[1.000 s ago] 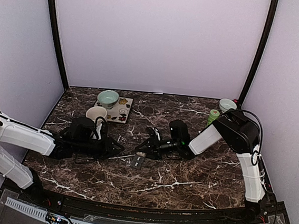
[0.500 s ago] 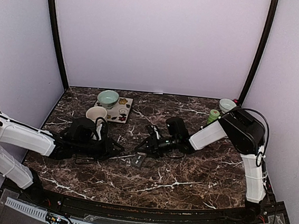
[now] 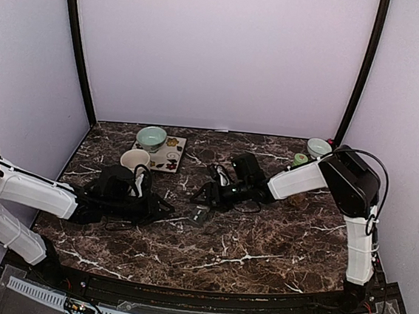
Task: Sort the pills into containers
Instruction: Place the pill container at the center of the board.
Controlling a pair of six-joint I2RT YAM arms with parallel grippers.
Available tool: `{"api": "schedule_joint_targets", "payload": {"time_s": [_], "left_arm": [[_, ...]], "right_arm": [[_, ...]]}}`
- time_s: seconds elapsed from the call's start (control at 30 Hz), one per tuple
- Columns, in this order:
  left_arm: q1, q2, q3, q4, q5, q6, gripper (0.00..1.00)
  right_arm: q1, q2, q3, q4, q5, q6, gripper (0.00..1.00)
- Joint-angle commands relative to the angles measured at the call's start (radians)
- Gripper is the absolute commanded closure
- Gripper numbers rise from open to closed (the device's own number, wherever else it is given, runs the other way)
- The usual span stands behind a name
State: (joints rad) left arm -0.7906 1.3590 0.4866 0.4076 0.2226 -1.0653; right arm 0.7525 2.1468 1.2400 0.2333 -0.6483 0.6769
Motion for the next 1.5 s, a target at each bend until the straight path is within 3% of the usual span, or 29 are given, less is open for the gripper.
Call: {"api": "schedule_joint_targets", "payload": {"time_s": [0.0,0.6,0.97,1.1,1.27,1.47], "left_arm": [[-0.01,-0.009,-0.01,0.001,-0.005,0.021,0.67],[-0.019,0.019,0.006,0.01,-0.006,0.031,0.67],[-0.018,0.222,0.129,0.053,-0.002,0.091,0.68],[-0.015,0.279,0.175,0.043,-0.009,0.103,0.7],[-0.009,0.32,0.225,-0.009,-0.034,0.133,0.73],[-0.005,0.347,0.263,-0.065,-0.054,0.164,0.75]], "right_arm": [[-0.015,0.007,-0.014,-0.182,0.149,-0.048,0.27],[-0.015,-0.075,-0.052,-0.271,0.347,-0.082,0.25],[0.036,-0.269,-0.118,-0.437,0.587,0.021,0.29],[0.077,-0.288,-0.125,-0.489,0.633,0.052,0.37],[0.118,-0.259,-0.1,-0.528,0.652,0.077,0.59],[0.132,-0.204,-0.014,-0.581,0.667,0.079,0.7]]}}
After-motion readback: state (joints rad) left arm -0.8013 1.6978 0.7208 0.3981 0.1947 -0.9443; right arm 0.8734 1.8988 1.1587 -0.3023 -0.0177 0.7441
